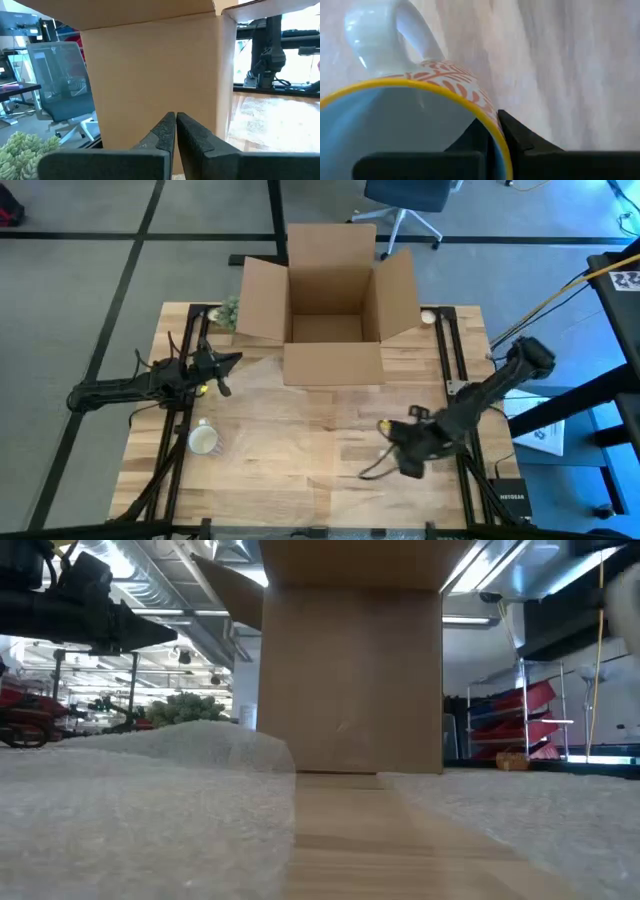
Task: Wrap mug
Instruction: Wrap the orange mug with the bubble wrap
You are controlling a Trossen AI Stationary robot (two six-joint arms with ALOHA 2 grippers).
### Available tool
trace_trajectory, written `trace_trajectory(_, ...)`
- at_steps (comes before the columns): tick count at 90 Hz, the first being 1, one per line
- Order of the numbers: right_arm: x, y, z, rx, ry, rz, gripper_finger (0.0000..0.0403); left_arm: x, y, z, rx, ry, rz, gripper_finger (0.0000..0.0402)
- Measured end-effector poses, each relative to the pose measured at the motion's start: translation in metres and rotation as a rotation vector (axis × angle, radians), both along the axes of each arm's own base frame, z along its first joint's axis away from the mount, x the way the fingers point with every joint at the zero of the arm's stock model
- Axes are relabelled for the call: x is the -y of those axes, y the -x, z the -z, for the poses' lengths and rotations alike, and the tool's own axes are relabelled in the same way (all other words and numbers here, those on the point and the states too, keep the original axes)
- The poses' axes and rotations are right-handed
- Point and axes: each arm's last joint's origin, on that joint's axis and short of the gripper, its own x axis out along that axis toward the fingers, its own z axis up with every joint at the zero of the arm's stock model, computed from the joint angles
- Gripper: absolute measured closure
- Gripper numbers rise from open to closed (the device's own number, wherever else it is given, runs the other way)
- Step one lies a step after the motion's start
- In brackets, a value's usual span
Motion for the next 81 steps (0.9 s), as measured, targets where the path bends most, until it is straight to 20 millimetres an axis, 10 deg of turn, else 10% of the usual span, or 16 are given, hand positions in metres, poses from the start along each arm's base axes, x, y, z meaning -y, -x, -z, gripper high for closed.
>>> trace_trajectory(19, 0.006, -0.034, 0.006, -0.047, -0.015, 0.004, 0.0399, 0.0, 0.0, 0.0, 0.021, 0.035, 0.002, 0.0402)
trace_trajectory(81, 0.009, -0.034, 0.039, -0.079, -0.033, 0.142, 0.0337, 0.0, 0.0, 0.0, 0.025, 0.042, 0.003, 0.0402)
